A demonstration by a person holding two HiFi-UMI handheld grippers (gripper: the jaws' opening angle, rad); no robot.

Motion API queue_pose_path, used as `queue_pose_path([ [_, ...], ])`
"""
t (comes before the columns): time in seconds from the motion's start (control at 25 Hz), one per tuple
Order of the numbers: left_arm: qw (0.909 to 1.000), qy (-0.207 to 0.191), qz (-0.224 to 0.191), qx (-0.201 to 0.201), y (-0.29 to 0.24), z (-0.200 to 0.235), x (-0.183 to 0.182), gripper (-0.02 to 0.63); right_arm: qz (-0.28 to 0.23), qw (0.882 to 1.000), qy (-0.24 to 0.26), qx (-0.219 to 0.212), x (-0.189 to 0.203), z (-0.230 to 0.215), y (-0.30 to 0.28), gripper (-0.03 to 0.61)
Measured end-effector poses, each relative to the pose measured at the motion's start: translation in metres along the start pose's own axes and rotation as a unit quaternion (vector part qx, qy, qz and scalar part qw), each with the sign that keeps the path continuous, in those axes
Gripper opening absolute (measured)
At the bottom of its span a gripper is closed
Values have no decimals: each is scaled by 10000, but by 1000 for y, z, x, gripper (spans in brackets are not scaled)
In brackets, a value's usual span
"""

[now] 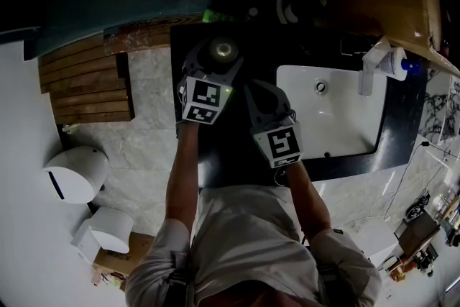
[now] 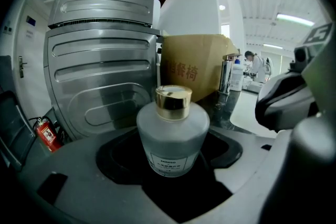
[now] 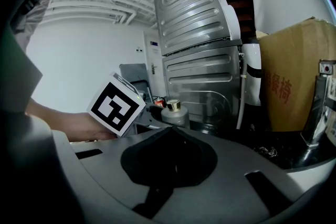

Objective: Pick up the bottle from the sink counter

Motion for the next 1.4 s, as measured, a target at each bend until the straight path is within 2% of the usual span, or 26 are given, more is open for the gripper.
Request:
queue_pose_path([
  [0.92, 9999, -19, 110, 1, 4, -3, 1, 325, -128, 9998, 59, 125, -8, -2, 13, -3],
  [1.4, 10000, -7, -71, -22, 28, -8, -13, 325, -278, 9992, 181, 217, -19, 0, 25, -3],
])
Point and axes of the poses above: the fingertips, and each gripper's own axes: y backward along the fingers, z to its left, x out of its underside, the point moved 4 cm from there along y, backward along the fingers, and after that the axes turned 15 degrees about -y, right-handed, at the moved point
